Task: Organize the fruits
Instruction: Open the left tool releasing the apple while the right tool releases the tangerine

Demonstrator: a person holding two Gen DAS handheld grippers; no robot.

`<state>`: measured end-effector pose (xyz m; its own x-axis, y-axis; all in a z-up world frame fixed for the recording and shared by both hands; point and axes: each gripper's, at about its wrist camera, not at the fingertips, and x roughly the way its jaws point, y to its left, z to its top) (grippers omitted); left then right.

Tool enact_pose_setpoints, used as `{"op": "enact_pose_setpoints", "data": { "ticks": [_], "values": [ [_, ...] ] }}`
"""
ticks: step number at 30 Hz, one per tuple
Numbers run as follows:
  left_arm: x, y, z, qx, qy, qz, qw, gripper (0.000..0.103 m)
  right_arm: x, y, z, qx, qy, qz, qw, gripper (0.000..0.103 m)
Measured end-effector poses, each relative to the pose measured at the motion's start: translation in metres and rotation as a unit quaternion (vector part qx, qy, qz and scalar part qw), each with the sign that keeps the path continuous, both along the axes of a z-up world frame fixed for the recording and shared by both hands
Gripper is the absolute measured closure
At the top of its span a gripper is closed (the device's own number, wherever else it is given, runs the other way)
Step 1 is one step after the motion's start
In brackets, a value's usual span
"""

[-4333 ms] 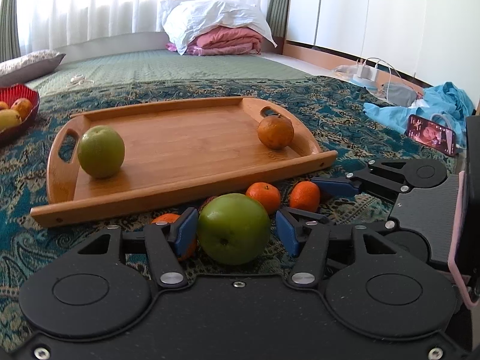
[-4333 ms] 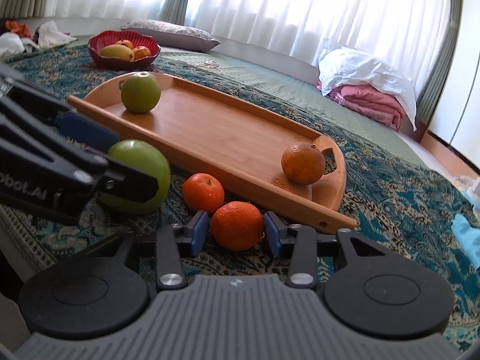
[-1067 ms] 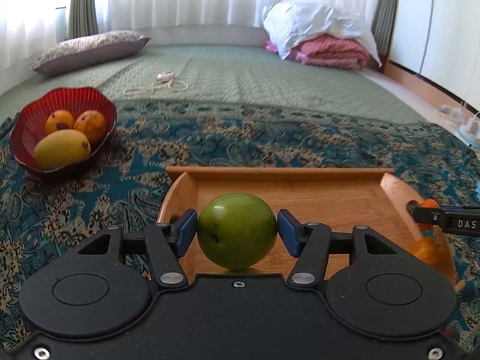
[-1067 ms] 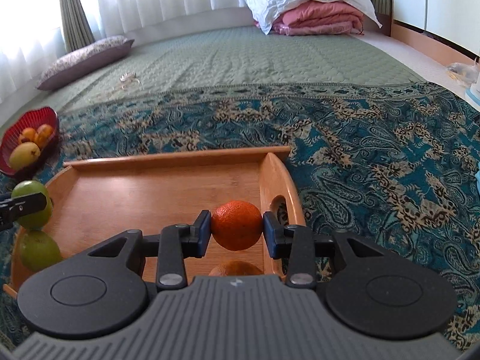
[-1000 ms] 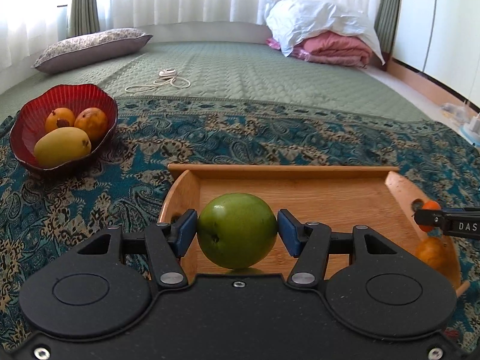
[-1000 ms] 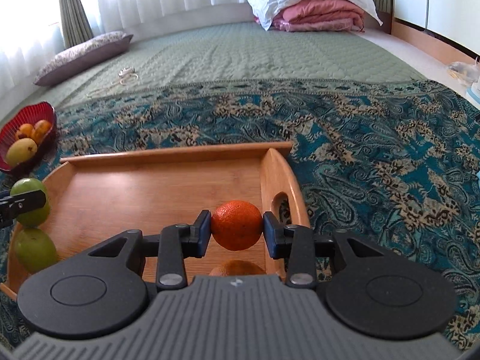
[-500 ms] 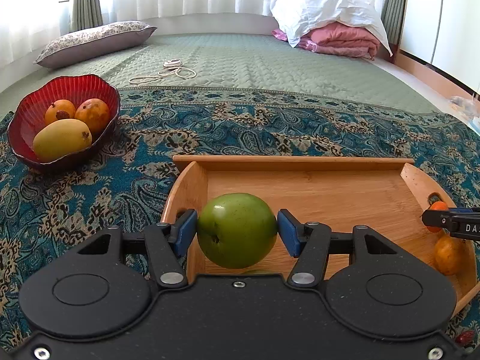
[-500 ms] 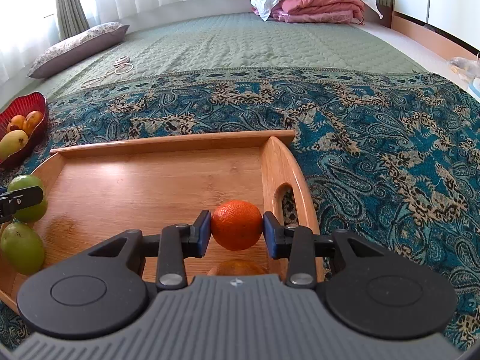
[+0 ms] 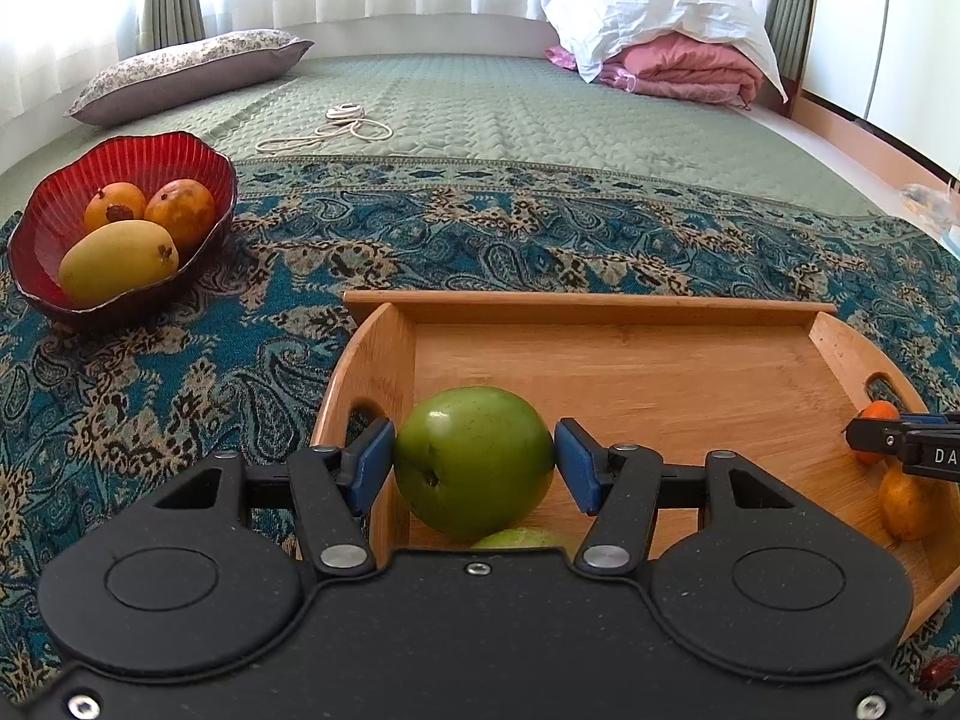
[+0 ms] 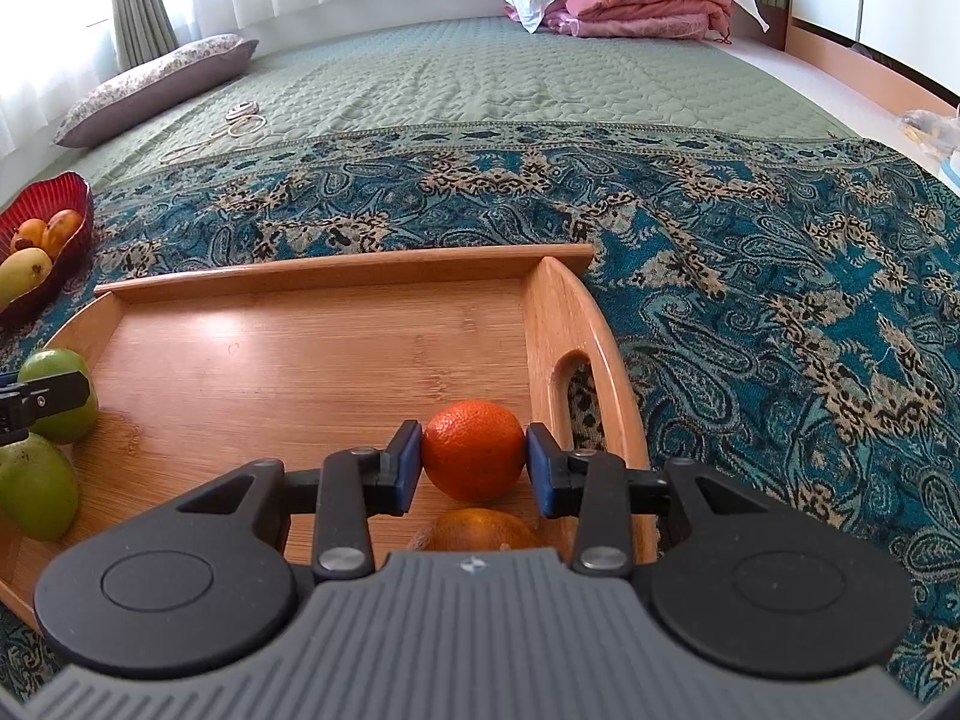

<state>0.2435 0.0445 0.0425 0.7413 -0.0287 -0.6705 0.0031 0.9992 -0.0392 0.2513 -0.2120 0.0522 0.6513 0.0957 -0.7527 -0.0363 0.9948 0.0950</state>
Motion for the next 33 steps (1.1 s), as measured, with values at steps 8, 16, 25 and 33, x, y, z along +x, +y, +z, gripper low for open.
{"op": "enact_pose_setpoints", "data": {
  "ticks": [8,16,25,33],
  "values": [
    [0.000,0.000,0.000,0.000,0.000,-0.003,1.0000,0.046,-0.003,-0.002,0.001,0.005,-0.006,-0.002,1.000,0.052],
    [-0.006,0.002,0.006,0.001,-0.009,0.003,1.0000,0.036,-0.018,-0.006,0.012,0.010,-0.033,0.010,0.999,0.034],
    [-0.035,0.004,0.025,-0.002,-0.047,0.004,0.9989,0.012,-0.055,-0.002,0.022,-0.002,-0.079,0.041,0.996,0.022],
    [-0.079,-0.001,0.039,0.002,-0.083,-0.015,0.9965,0.008,-0.090,0.003,0.035,-0.017,-0.122,0.058,0.991,0.016]
  ]
}}
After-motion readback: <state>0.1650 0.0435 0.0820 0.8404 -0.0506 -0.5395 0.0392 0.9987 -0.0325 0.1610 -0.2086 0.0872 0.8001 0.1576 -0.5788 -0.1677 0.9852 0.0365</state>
